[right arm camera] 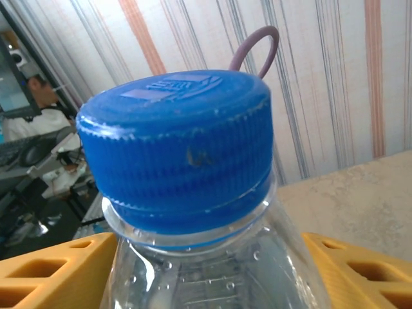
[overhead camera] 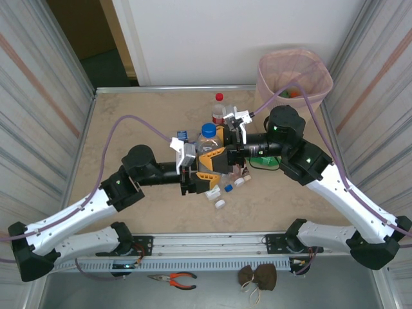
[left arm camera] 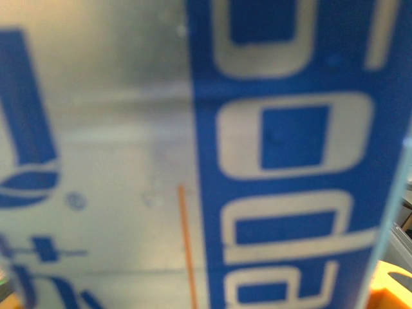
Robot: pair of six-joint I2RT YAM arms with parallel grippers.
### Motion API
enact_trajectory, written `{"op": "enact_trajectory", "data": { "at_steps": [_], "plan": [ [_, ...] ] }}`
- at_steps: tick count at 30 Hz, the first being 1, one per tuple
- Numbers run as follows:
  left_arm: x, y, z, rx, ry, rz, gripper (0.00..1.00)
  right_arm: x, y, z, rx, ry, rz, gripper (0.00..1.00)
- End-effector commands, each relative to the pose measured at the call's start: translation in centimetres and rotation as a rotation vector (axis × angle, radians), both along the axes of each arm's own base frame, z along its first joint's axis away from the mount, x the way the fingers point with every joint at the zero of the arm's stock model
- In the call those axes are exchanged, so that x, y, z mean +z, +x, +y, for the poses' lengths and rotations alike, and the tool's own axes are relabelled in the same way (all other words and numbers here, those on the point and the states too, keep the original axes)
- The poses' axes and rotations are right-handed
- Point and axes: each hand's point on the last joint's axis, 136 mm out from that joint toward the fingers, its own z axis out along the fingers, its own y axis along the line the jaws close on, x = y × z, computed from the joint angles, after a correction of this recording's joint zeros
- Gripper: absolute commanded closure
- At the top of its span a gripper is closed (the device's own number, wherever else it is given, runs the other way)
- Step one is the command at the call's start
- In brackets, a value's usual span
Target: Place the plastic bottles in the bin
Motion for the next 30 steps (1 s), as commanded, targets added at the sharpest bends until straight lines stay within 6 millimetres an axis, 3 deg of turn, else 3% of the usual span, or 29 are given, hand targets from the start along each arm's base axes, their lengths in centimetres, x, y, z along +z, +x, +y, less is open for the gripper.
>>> {"op": "enact_trajectory", "data": {
  "at_steps": [1,11,19,24,30],
  "plan": [
    [2.6,-0.5,0.4,-0.017,-0.059,-0.069,0.51,2.0,-0.4,-0.3,0.0,0.044,-0.06,0.34],
    [2.5,-0.3,0.5,-0.007,-0.061,-0.062,0.5,2.3,-0.7,-0.5,-0.001,0.053,-0.077,0.49],
    [2.4,0.4,0.9,0.048,-0.053,-0.08,0.31,2.5,0.1,-1.4,-0.089,0.053,-0.131,0.52],
    [2.1,1.4,1.7,0.12,-0.05,-0.084,0.2,3.0,3.0,-2.8,-0.241,0.035,-0.141,0.53],
    [1.4,2.3,2.6,0.177,-0.043,-0.068,0.19,4.2,8.6,-7.0,-0.473,0.031,-0.103,0.53]
  ]
}}
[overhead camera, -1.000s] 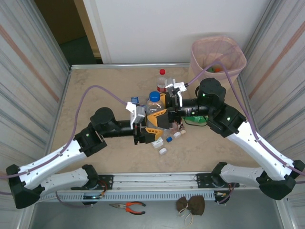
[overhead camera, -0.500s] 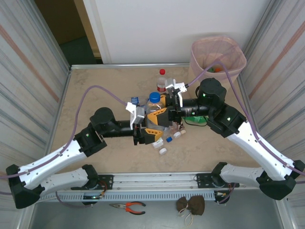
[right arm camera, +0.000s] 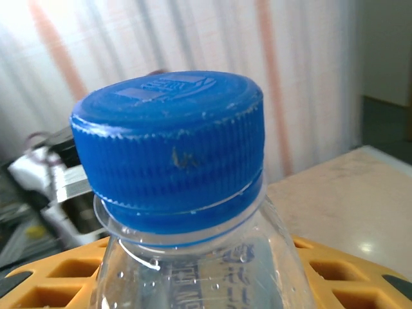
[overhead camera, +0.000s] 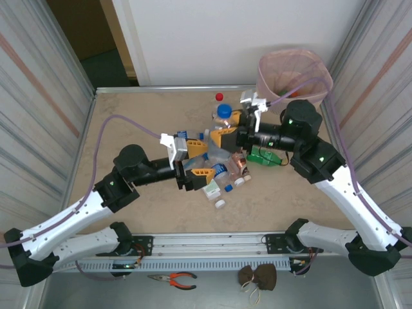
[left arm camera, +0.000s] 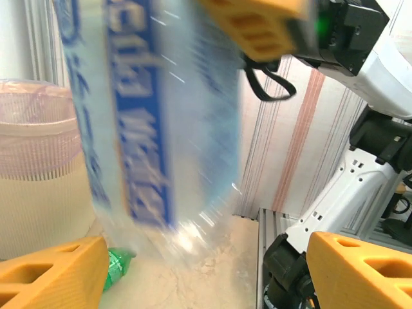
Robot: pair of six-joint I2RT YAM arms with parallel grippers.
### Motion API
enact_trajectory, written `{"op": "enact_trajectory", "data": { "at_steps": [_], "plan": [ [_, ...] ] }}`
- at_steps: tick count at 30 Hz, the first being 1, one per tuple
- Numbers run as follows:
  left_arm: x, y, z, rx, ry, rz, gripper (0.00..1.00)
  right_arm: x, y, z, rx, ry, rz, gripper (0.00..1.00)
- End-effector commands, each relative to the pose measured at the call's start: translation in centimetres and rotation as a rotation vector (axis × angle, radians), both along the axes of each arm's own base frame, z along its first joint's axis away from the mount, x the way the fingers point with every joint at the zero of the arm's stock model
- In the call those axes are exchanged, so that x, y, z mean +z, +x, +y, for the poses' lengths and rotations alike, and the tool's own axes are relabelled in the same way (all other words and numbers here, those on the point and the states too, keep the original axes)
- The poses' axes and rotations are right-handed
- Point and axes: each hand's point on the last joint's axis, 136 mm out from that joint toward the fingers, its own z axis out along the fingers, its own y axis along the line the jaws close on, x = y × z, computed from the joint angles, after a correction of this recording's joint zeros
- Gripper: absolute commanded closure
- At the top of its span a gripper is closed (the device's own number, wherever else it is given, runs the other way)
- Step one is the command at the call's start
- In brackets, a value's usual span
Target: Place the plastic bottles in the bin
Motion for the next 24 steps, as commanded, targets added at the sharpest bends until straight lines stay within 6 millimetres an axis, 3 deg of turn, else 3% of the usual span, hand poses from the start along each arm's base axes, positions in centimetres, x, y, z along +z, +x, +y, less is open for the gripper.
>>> {"op": "enact_trajectory", "data": {
  "at_steps": [1,10,16,19,24],
  "plan": [
    [0.1,0.1,0.8,0.032,-0.009,-0.016,0.19,2.1,3.6,-3.6,-0.198,0.025,-0.014,0.53],
    [-0.2,0.5,1.1,0.061,-0.007,-0.003,0.19,1.8,16.1,-15.6,-0.719,0.105,0.173,0.57],
    [-0.4,0.6,1.2,0.071,-0.009,0.003,0.19,0.0,23.1,-23.0,-0.956,0.211,0.375,0.63],
    [-0.7,0.7,1.1,0.071,-0.005,0.008,0.19,-1.5,26.1,-25.6,-1.044,0.284,0.458,0.69],
    [-0.8,0.8,0.8,0.065,0.001,0.007,0.19,-5.0,30.5,-28.4,-1.169,0.425,0.661,0.67]
  ]
}}
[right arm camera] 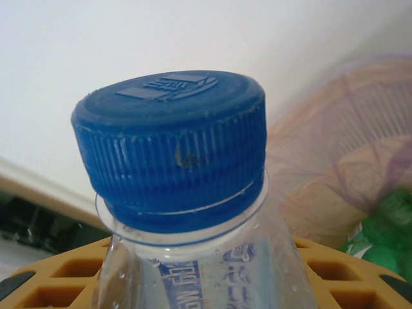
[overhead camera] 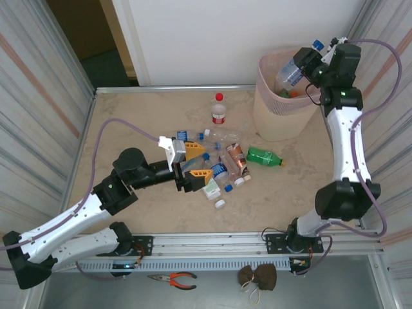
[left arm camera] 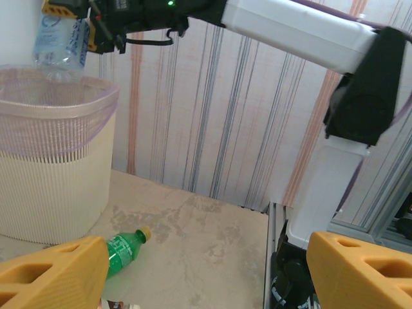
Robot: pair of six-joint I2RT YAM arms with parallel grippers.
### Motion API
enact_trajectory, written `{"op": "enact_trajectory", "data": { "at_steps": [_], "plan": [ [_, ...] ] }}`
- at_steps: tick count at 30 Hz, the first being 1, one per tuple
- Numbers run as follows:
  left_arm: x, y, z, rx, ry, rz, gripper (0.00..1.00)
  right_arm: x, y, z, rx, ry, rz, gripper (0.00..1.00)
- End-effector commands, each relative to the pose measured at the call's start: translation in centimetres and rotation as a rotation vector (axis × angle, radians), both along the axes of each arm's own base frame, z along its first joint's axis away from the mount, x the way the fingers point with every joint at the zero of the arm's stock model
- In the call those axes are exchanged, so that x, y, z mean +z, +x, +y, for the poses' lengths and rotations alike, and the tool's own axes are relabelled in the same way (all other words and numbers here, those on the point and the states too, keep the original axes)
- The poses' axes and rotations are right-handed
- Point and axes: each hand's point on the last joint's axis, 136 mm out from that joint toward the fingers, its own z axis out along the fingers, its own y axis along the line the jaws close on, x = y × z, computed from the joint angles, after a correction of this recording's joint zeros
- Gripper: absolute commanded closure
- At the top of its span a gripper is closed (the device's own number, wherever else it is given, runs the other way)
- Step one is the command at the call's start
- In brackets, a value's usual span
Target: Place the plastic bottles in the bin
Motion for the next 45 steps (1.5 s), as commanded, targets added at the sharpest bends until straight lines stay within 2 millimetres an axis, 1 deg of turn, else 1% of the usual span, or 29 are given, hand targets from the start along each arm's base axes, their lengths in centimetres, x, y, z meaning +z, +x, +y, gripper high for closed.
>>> {"op": "enact_trajectory", "data": {
  "at_steps": [1,2,5,7,11,16,20,30,34,36,38,40,42,45],
  "plan": [
    [0.5,0.3,0.2,0.014,-0.018,-0.015,0.19,-1.2,1.9,-1.7,-0.142,0.171,0.08,0.67],
    [0.5,0.3,0.2,0.014,-0.019,-0.016,0.19,-0.9,2.6,-2.0,-0.174,0.191,0.085,0.65],
    [0.3,0.4,0.1,0.016,-0.013,-0.013,0.19,-3.4,4.3,-2.7,-0.269,0.257,0.178,0.63],
    [0.0,0.4,0.1,0.019,-0.003,-0.01,0.19,-5.2,5.3,-2.7,-0.321,0.296,0.236,0.6],
    [-0.3,0.6,0.2,0.029,0.011,-0.01,0.19,-8.4,7.2,-2.0,-0.391,0.378,0.333,0.6],
    [-0.4,0.7,0.3,0.038,0.022,-0.01,0.19,-10.9,8.8,-1.7,-0.472,0.4,0.4,0.6],
    [-0.7,1.0,0.4,0.053,0.03,-0.005,0.19,-13.4,10.0,-1.6,-0.506,0.448,0.435,0.6],
    [-1.6,2.1,0.9,0.087,0.048,0.027,0.19,-20.5,11.2,-1.4,-0.567,0.488,0.572,0.57],
    [-2.0,2.5,0.9,0.092,0.051,0.045,0.19,-23.3,11.0,-1.5,-0.602,0.485,0.636,0.55],
    [-2.0,2.6,0.9,0.094,0.052,0.051,0.19,-24.4,10.8,-1.6,-0.62,0.488,0.666,0.51],
    [-2.3,2.7,0.8,0.095,0.057,0.058,0.19,-25.1,10.6,-1.7,-0.631,0.491,0.688,0.44],
    [-2.4,2.8,0.9,0.103,0.06,0.063,0.19,-25.4,10.4,-1.8,-0.642,0.488,0.698,0.37],
    [-2.6,3.1,0.9,0.116,0.068,0.072,0.19,-25.1,10.2,-2.0,-0.646,0.488,0.694,0.3],
    [-3.1,3.4,1.0,0.134,0.085,0.096,0.19,-24.0,10.0,-2.2,-0.644,0.489,0.677,0.25]
  ]
}}
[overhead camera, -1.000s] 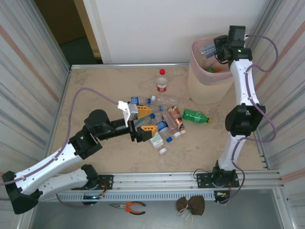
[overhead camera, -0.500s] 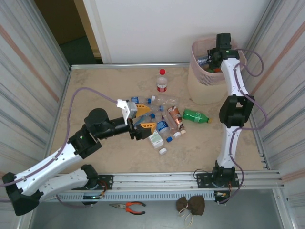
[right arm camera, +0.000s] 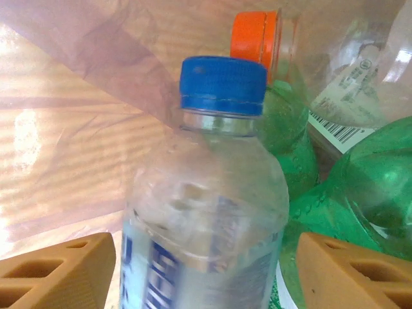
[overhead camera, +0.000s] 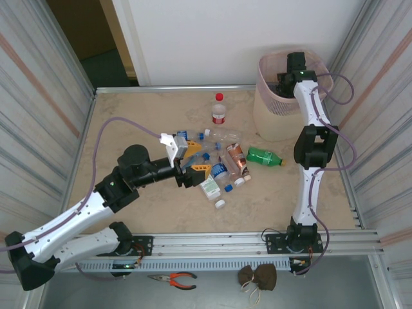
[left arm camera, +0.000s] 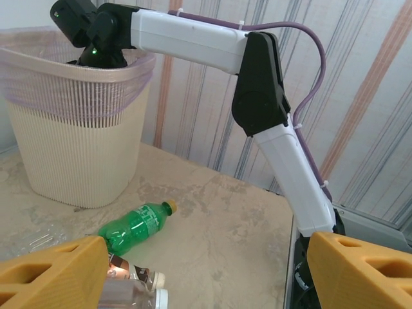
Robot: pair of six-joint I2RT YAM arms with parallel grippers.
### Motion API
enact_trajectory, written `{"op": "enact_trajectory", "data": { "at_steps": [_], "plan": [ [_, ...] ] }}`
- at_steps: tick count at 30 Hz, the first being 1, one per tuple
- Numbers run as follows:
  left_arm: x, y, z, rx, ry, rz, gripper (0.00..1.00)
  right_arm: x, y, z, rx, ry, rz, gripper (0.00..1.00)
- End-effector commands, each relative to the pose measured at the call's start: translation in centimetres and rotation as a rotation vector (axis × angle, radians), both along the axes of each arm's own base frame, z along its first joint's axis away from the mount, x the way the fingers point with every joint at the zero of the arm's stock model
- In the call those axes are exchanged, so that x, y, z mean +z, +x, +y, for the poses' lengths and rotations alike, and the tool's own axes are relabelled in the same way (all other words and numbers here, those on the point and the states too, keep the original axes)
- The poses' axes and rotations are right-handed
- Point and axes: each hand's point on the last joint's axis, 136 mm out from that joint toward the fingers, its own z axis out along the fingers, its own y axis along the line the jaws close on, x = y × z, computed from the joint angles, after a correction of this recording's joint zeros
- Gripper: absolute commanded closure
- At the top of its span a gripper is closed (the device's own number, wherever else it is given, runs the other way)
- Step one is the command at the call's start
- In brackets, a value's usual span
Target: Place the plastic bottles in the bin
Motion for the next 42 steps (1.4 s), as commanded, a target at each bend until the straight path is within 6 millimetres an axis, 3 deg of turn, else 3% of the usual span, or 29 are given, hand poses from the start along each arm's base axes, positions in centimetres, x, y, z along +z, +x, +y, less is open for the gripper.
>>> {"op": "enact_trajectory", "data": {
  "at_steps": [1,8,20,27,33,37,42],
  "plan": [
    [-0.4,0.8,0.3,0.041,0.014,0.032,0.19,1.0,-0.9,-1.0,-0.053,0.004,0.015,0.23],
    [-1.0,1.2,0.4,0.061,0.043,0.053,0.19,4.9,-2.5,-1.5,-0.069,-0.024,-0.025,0.16],
    [-3.8,3.9,1.1,0.187,0.215,0.147,0.2,12.3,-5.6,-1.9,-0.042,-0.089,-0.124,0.15],
    [-7.1,6.8,2.5,0.272,0.325,0.309,0.22,16.0,-7.4,-1.6,0.073,-0.194,-0.176,0.16],
    [-10.3,8.9,4.0,0.32,0.44,0.419,0.24,19.6,-8.3,-0.1,0.363,-0.422,-0.259,0.18],
    [-12.5,9.9,4.7,0.33,0.536,0.469,0.25,21.8,-9.9,1.3,0.535,-0.531,-0.341,0.2],
    [-15.7,10.7,5.7,0.332,0.704,0.517,0.26,23.3,-13.0,1.3,0.585,-0.626,-0.385,0.21]
  ]
}}
